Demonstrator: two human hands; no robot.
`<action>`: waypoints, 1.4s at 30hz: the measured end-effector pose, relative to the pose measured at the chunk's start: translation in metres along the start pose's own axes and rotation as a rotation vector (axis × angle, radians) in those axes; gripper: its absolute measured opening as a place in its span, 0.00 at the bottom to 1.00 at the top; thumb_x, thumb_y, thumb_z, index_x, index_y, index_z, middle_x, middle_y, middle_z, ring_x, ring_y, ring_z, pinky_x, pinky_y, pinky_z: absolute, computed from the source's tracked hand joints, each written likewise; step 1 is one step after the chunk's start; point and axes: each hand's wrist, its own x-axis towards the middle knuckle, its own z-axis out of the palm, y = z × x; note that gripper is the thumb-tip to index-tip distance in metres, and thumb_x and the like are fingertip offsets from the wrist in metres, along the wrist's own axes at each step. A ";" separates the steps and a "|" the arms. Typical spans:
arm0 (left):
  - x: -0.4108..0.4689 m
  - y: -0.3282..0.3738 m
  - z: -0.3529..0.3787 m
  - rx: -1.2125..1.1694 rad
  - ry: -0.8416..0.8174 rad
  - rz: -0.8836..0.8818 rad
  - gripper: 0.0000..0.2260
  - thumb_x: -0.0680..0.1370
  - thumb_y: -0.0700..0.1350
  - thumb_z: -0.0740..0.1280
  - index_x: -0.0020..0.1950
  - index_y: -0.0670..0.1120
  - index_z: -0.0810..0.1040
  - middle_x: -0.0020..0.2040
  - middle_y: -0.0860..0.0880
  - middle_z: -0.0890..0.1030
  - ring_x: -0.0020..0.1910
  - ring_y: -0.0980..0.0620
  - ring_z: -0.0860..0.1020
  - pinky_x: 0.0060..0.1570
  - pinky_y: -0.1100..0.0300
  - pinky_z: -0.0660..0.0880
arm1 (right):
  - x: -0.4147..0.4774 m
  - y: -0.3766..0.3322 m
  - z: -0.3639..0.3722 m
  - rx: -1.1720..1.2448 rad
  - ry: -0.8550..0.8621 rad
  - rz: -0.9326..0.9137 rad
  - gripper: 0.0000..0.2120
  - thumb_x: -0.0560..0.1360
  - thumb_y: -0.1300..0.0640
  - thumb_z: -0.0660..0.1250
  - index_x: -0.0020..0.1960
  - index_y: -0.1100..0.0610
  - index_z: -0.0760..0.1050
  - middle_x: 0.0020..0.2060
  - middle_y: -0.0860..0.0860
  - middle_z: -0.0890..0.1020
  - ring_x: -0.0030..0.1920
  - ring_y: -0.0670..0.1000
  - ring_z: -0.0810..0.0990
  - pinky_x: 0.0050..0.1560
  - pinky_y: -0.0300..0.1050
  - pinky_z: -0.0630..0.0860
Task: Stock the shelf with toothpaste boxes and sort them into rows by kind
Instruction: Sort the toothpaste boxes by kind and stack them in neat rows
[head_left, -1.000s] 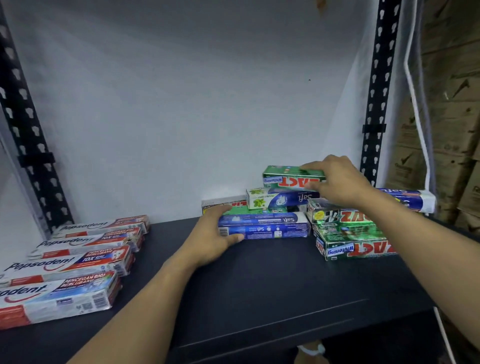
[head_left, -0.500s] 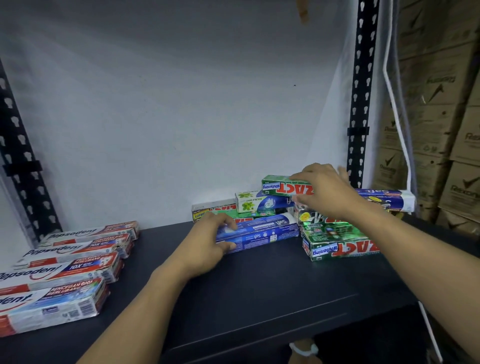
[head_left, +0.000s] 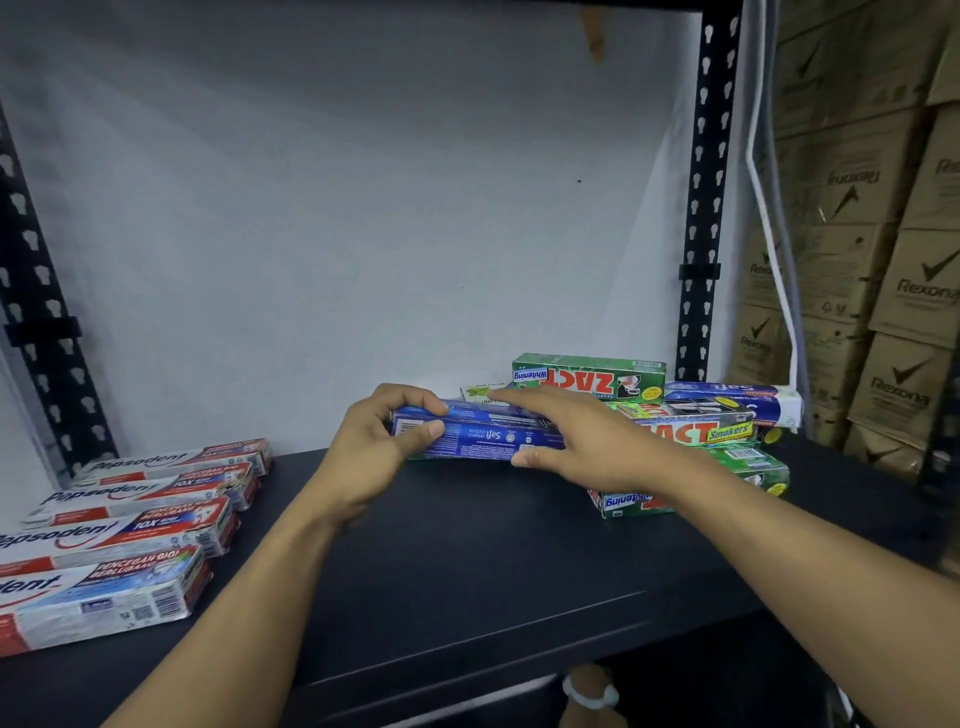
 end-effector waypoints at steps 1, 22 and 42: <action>0.000 0.000 0.000 -0.052 -0.012 -0.011 0.09 0.76 0.34 0.71 0.45 0.48 0.83 0.57 0.43 0.79 0.50 0.47 0.81 0.53 0.55 0.78 | -0.001 -0.001 0.000 0.013 0.005 -0.003 0.32 0.78 0.44 0.68 0.78 0.37 0.57 0.75 0.42 0.66 0.74 0.46 0.64 0.70 0.40 0.61; 0.041 -0.070 -0.006 0.745 -0.064 -0.230 0.25 0.74 0.51 0.74 0.69 0.51 0.72 0.69 0.49 0.70 0.64 0.49 0.74 0.70 0.48 0.69 | -0.131 0.080 -0.060 -0.044 0.147 0.215 0.19 0.73 0.42 0.71 0.61 0.27 0.74 0.63 0.34 0.76 0.68 0.44 0.72 0.71 0.58 0.68; -0.050 -0.002 0.109 0.531 -0.166 -0.055 0.26 0.73 0.46 0.78 0.69 0.50 0.77 0.60 0.54 0.83 0.57 0.60 0.81 0.64 0.61 0.74 | -0.097 0.041 -0.020 -0.298 0.202 0.224 0.23 0.79 0.42 0.64 0.74 0.39 0.68 0.70 0.45 0.72 0.72 0.50 0.66 0.72 0.57 0.61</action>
